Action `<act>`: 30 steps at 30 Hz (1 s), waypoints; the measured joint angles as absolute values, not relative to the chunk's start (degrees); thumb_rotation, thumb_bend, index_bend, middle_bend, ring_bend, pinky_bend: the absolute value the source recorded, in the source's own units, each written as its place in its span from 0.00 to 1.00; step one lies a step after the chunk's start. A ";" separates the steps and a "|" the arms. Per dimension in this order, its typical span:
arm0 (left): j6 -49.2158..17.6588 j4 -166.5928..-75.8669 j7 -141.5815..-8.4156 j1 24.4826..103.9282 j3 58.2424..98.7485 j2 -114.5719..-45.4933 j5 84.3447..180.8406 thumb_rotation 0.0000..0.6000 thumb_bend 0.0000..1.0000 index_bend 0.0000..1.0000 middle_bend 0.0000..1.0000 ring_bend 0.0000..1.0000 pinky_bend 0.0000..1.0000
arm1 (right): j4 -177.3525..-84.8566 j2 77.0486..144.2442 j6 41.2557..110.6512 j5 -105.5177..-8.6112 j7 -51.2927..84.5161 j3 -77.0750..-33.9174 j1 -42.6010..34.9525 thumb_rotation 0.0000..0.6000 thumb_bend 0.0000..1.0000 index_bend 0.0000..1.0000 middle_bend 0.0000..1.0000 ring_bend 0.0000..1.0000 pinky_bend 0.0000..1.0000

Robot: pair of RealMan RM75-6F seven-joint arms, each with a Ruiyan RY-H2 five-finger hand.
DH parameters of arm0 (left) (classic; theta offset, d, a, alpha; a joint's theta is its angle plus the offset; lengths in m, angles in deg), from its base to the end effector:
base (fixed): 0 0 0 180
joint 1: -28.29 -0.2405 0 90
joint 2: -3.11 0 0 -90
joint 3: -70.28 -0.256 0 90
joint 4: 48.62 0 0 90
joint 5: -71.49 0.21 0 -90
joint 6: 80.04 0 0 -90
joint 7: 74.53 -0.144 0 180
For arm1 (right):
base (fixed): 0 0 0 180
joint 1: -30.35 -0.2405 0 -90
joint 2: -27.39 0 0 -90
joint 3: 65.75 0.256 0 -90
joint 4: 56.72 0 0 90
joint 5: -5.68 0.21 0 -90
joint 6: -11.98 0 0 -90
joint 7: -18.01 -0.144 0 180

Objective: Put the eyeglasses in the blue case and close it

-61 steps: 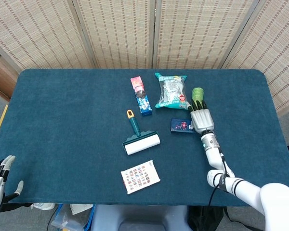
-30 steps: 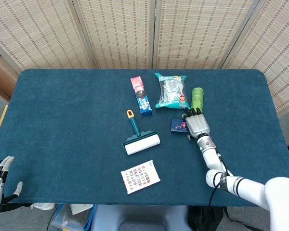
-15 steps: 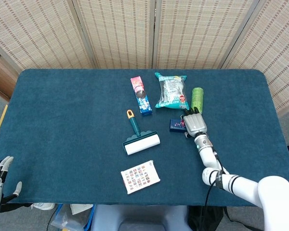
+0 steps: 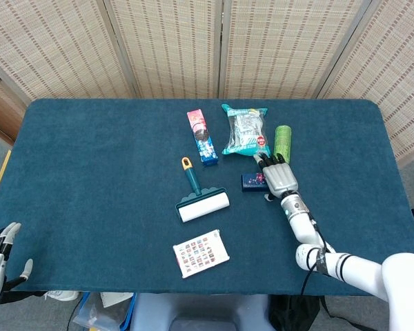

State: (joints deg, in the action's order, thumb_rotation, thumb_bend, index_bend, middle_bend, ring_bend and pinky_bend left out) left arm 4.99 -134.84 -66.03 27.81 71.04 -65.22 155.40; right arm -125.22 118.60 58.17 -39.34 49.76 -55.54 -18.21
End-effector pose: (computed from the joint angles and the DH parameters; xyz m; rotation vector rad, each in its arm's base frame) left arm -0.3478 0.1427 0.1425 -1.2641 -1.0817 -0.8812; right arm -0.1974 -0.4028 -0.0127 1.7829 -0.8989 0.5544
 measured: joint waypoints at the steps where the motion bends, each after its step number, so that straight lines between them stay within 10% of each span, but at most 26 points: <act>1: 4.97 -134.91 -66.06 27.84 71.06 -65.19 155.40 1.00 0.40 0.00 0.00 0.00 0.00 | -126.02 118.07 58.76 -40.05 49.21 -55.59 -17.84 1.00 0.13 0.00 0.00 0.00 0.00; 30: 6.66 -139.14 -71.89 30.48 73.22 -65.82 157.57 1.00 0.40 0.00 0.00 0.00 0.00 | -151.70 94.94 103.77 -72.09 30.49 -68.61 17.32 1.00 0.20 0.08 0.10 0.00 0.04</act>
State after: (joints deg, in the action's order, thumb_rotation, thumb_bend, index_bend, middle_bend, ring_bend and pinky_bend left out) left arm 6.66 -139.14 -71.89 30.48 73.22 -65.82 157.57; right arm -151.70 94.94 103.77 -72.09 30.49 -68.61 17.32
